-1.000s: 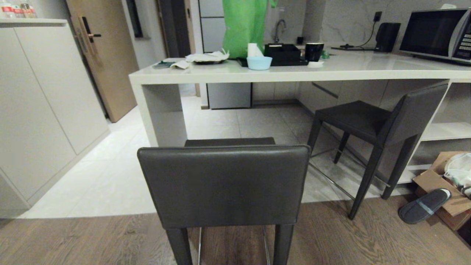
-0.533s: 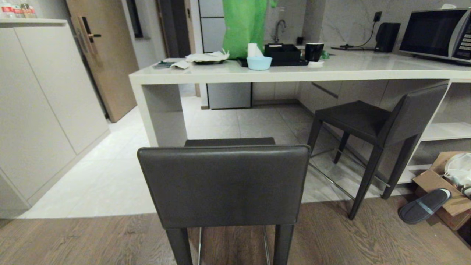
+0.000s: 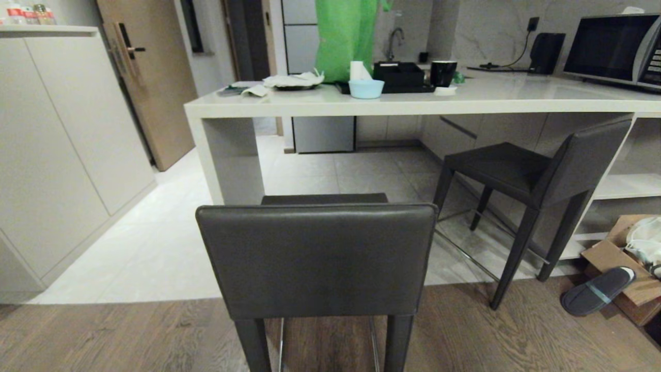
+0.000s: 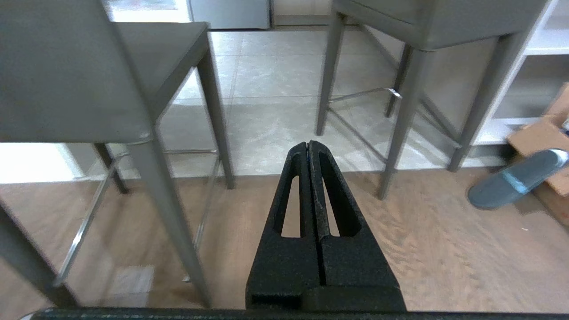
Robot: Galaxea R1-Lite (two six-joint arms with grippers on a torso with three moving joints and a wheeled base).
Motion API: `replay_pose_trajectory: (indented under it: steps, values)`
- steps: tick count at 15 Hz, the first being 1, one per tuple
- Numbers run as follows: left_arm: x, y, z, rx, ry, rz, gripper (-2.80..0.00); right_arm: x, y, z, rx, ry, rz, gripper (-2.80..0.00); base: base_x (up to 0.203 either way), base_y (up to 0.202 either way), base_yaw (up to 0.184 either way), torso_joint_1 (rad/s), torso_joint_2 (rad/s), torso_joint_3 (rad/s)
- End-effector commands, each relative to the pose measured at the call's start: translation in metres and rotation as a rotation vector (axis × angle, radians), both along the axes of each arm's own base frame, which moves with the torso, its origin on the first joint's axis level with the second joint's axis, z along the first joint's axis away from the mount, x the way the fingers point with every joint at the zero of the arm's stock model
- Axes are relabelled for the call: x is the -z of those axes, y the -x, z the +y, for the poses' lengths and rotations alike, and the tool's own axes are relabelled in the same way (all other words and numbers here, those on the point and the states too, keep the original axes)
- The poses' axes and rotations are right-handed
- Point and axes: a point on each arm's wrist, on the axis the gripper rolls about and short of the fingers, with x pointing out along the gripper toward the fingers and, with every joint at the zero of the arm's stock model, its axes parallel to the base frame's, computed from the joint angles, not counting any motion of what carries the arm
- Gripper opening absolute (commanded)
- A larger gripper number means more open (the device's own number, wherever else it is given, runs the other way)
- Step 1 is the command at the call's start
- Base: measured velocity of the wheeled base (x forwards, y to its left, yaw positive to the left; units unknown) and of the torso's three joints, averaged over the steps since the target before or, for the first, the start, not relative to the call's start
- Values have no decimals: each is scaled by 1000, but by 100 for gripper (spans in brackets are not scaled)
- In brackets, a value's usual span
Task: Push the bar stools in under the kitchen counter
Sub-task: Pull the gray chair out from under the dining table
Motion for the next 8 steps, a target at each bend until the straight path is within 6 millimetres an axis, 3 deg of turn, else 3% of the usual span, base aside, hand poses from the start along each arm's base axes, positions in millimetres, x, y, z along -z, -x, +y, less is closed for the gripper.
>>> replay_pose_trajectory:
  steps: [1, 8]
  values:
    - [0, 0, 0, 0, -3, -1, -280, 0, 0, 0, 0, 1, 1, -280, 4, -100, 7, 2, 2, 1]
    - [0, 0, 0, 0, -3, -1, -280, 0, 0, 0, 0, 1, -1, -280, 0, -190, 1, 3, 4, 3]
